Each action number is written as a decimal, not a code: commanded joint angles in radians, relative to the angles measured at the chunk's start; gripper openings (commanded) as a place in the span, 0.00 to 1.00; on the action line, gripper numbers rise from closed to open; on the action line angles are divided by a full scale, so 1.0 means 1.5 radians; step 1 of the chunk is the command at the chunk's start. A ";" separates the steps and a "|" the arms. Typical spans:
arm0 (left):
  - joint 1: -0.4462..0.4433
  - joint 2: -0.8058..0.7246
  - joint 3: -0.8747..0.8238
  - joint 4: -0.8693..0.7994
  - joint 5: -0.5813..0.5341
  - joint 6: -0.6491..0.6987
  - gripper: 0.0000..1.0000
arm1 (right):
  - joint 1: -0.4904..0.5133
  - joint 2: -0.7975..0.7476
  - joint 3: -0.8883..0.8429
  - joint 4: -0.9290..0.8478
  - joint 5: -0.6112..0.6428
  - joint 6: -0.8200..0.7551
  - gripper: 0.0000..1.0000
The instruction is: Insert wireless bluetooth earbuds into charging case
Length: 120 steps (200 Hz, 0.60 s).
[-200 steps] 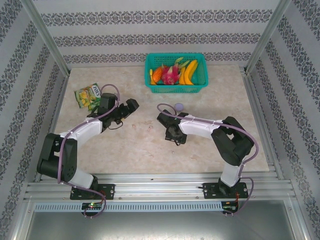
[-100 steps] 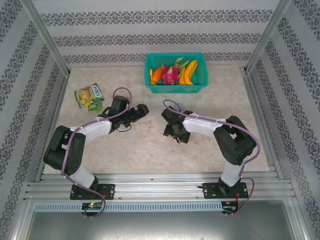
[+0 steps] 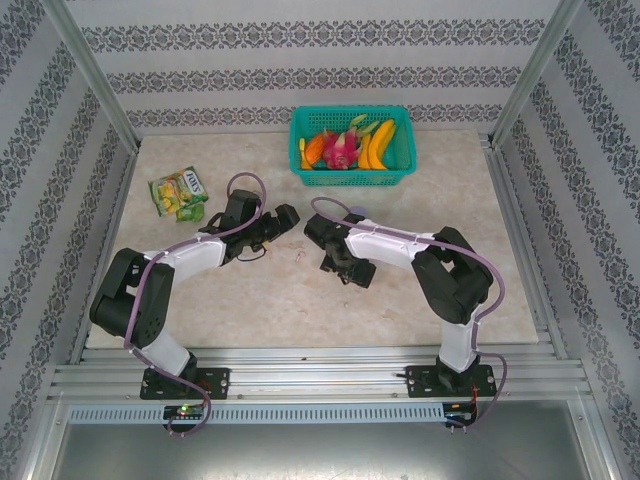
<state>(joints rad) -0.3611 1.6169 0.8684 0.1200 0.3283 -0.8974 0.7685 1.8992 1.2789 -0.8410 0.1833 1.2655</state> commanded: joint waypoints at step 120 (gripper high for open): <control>-0.009 -0.026 0.002 0.033 -0.010 0.001 1.00 | -0.038 0.017 -0.038 0.021 -0.005 0.051 0.77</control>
<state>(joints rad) -0.3611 1.6035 0.8680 0.1295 0.3283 -0.8982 0.7216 1.9049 1.2346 -0.8211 0.1879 1.3071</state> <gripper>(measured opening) 0.998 0.770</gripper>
